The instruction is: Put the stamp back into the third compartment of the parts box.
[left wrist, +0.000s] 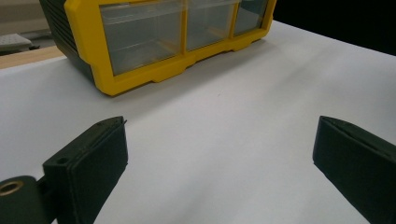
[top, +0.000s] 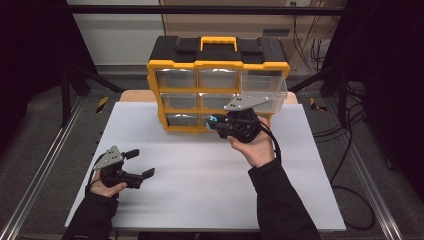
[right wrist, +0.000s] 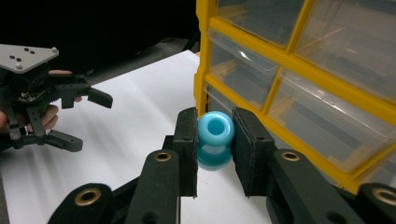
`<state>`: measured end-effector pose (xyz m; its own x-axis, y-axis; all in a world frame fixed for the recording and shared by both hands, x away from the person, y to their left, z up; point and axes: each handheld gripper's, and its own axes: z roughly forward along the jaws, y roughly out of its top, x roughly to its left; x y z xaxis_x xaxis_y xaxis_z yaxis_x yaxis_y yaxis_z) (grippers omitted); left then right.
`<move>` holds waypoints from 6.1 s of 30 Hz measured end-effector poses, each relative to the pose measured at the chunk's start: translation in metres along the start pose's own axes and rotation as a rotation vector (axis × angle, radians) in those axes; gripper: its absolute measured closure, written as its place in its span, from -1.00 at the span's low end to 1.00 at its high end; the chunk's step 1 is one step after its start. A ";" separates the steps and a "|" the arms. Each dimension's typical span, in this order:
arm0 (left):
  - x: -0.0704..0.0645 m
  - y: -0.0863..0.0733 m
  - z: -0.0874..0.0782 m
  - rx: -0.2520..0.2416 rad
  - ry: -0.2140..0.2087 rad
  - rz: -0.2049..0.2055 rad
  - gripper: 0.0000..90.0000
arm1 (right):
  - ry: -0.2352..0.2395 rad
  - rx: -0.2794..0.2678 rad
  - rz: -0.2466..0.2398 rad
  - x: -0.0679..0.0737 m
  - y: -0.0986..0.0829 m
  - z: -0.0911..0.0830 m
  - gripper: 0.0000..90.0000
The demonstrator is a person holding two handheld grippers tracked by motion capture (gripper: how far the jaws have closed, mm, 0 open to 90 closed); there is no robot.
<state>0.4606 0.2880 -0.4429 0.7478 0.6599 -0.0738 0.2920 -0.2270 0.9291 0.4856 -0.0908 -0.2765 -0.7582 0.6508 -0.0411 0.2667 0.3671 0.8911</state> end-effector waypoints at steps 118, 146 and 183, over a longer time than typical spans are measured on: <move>0.000 0.000 0.001 0.002 -0.005 0.000 -0.94 | -0.352 -0.014 0.122 -0.106 0.054 -0.073 0.60; 0.000 0.000 0.001 0.001 -0.005 0.000 -0.94 | -0.358 0.088 0.173 -0.115 0.034 -0.050 0.60; 0.000 0.000 0.001 0.004 -0.004 -0.001 -0.94 | -0.234 -0.221 0.082 -0.067 0.024 -0.083 -0.97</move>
<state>0.4609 0.2875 -0.4435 0.7497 0.6574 -0.0756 0.2945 -0.2292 0.9277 0.4934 -0.1808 -0.2147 -0.5757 0.8165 -0.0446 0.1666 0.1705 0.9712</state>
